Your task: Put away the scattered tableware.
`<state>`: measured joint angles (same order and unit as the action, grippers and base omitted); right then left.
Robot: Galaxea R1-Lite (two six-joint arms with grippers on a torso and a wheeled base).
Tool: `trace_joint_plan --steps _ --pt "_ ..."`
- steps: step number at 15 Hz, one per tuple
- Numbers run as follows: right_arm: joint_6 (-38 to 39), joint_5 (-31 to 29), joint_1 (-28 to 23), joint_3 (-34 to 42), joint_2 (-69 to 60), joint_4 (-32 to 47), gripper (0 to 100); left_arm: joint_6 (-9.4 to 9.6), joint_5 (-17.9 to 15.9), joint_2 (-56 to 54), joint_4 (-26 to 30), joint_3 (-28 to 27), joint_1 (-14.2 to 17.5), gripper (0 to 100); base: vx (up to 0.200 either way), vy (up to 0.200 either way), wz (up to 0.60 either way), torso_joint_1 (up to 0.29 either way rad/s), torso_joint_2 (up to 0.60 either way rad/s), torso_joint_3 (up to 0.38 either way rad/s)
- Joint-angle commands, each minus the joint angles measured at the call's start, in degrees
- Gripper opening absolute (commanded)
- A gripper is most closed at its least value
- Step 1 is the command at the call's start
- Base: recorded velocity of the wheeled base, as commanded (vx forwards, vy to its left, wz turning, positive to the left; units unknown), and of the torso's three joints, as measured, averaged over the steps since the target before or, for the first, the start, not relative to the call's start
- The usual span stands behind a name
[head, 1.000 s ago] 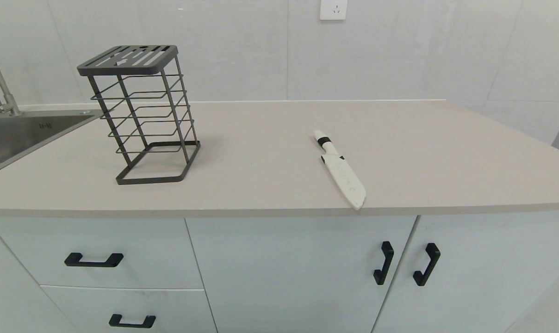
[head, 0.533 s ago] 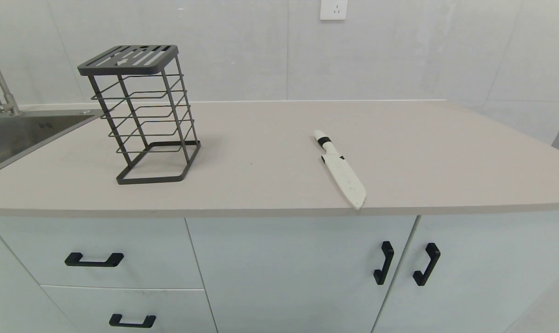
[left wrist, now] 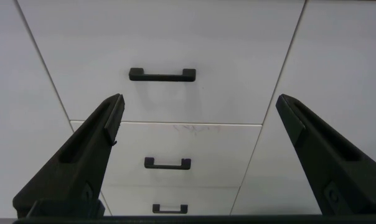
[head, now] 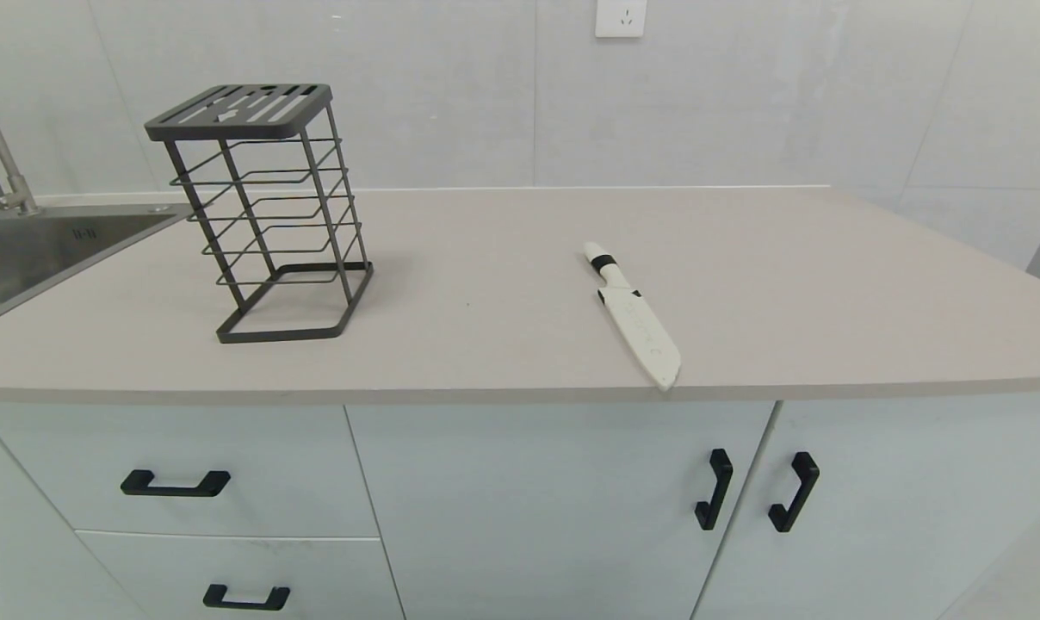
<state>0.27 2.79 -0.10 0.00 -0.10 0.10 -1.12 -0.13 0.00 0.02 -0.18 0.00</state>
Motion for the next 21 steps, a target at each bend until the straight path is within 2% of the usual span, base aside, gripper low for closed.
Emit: trace_joint_plan --steps 1,2,9,12,21 --pt "0.0 0.0 0.0 0.0 0.1 0.0 0 0.59 -0.2 0.0 0.1 0.0 0.0 100 0.2 0.0 0.0 -0.002 0.0 0.002" --pt "0.0 0.0 0.0 0.0 0.1 0.0 0 1.12 -0.3 0.0 0.1 0.0 0.0 100 0.2 0.0 0.0 -0.007 0.0 0.017" --pt "0.0 0.0 0.0 0.0 0.1 0.0 0 0.77 -0.3 0.0 0.1 0.0 0.0 100 0.0 0.0 0.0 0.007 0.0 -0.002" --pt "0.0 0.0 0.0 0.0 0.1 0.0 0 0.68 -0.3 0.0 0.0 0.0 0.0 100 -0.2 0.0 0.0 0.004 0.0 -0.001" --pt "-0.1 0.0 0.0 0.0 0.1 0.0 0 0.68 -0.3 0.0 0.0 0.0 0.0 100 0.0 0.0 0.0 0.012 -0.02 -0.015"
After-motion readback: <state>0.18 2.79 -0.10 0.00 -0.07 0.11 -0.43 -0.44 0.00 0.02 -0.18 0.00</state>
